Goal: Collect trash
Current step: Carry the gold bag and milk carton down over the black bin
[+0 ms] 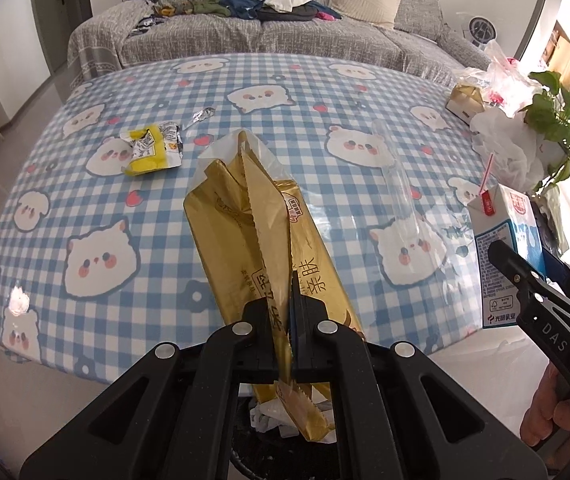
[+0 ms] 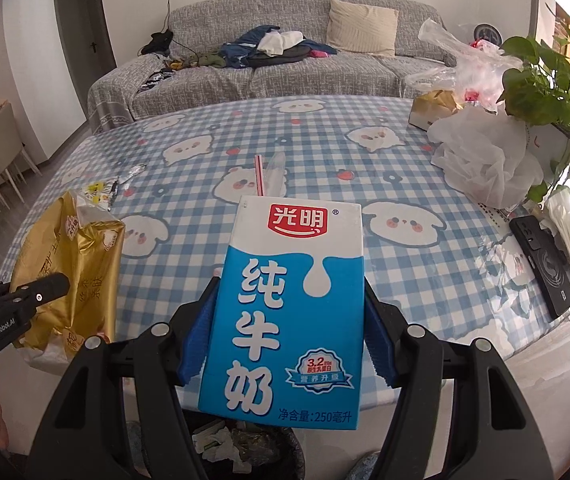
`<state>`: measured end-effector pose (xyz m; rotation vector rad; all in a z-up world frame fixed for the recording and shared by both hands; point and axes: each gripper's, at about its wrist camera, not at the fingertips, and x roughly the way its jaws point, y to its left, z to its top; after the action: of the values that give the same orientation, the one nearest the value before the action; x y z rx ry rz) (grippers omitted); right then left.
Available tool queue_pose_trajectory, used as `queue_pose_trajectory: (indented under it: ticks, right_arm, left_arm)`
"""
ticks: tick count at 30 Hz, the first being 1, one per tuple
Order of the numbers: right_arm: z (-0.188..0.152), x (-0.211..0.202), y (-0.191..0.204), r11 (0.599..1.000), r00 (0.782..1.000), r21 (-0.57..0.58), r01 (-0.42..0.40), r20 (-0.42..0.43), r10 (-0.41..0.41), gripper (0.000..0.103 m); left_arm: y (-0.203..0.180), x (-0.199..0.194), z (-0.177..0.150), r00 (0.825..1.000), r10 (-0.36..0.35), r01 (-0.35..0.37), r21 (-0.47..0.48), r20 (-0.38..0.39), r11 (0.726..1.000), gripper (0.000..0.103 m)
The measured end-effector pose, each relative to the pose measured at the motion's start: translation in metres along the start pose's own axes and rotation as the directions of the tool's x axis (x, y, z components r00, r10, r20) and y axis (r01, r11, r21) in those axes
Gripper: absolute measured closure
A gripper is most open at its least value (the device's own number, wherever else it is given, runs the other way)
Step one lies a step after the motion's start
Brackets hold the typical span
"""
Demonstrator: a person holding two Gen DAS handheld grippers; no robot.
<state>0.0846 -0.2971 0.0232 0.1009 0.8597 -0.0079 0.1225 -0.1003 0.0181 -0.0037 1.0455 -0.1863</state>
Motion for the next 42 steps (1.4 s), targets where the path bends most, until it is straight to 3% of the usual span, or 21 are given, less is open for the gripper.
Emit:
queue_pose_trajectory:
  ticks: [16, 29, 42]
  right_arm:
    - [-0.03, -0.035, 0.009, 1.0, 0.999, 0.006, -0.018, 0.033, 0.018, 0.041]
    - [-0.081, -0.053, 0.01, 1.0, 1.0, 0.001, -0.022, 0.009, 0.022, 0.041]
    - [-0.136, -0.063, 0.02, 0.999, 0.999, -0.014, -0.032, -0.037, 0.031, 0.041]
  left_arm:
    - [0.009, -0.028, -0.064, 1.0, 0.011, -0.012, 0.002, 0.015, 1.0, 0.101]
    - [0.019, -0.035, -0.118, 0.999, 0.032, -0.032, -0.014, 0.006, 0.999, 0.101]
    - [0.026, -0.034, -0.166, 1.0, 0.006, -0.006, -0.056, 0.002, 0.998, 0.101]
